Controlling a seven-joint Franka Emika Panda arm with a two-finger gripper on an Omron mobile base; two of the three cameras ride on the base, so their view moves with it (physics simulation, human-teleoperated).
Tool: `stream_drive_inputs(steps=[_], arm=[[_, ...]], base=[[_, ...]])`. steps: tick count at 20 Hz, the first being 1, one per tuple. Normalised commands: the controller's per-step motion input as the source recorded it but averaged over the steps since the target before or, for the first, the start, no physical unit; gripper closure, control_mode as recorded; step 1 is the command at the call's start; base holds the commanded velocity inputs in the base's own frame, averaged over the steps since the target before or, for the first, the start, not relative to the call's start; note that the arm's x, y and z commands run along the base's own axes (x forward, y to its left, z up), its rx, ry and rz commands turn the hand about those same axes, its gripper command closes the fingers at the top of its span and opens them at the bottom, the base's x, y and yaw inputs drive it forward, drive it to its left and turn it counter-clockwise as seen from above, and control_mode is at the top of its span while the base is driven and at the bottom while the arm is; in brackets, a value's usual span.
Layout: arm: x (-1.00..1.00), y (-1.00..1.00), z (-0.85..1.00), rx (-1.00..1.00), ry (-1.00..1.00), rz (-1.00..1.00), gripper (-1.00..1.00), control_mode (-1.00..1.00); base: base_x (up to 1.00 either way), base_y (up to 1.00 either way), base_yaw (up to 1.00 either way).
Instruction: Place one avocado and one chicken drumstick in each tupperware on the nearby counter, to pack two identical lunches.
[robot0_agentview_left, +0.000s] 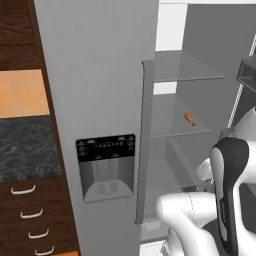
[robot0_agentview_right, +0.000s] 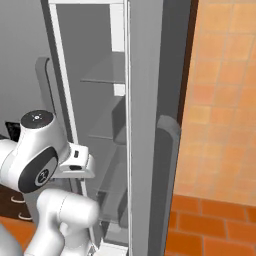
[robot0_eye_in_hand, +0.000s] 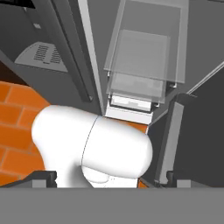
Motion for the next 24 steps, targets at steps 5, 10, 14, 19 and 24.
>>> stream_drive_inputs(steps=[5,10,14,19,24], arm=[[0.00,0.00,0.00,0.00,0.00,0.00,-1.00,1.00],[0.03,-0.03,-0.02,0.00,-0.01,-0.01,-1.00,-1.00],[0.35,-0.25,-0.21,0.00,-0.12,-0.03,-1.00,-1.00],[0.56,-0.20,-0.30,-0.02,-0.07,-0.02,-1.00,-1.00],[0.71,-0.34,-0.21,-0.05,0.00,-0.10,-1.00,-1.00]], base=[[0.55,0.00,-0.01],[0.31,-0.02,-0.01],[0.00,0.00,0.00],[0.00,0.00,0.00],[0.00,0.00,0.00]])
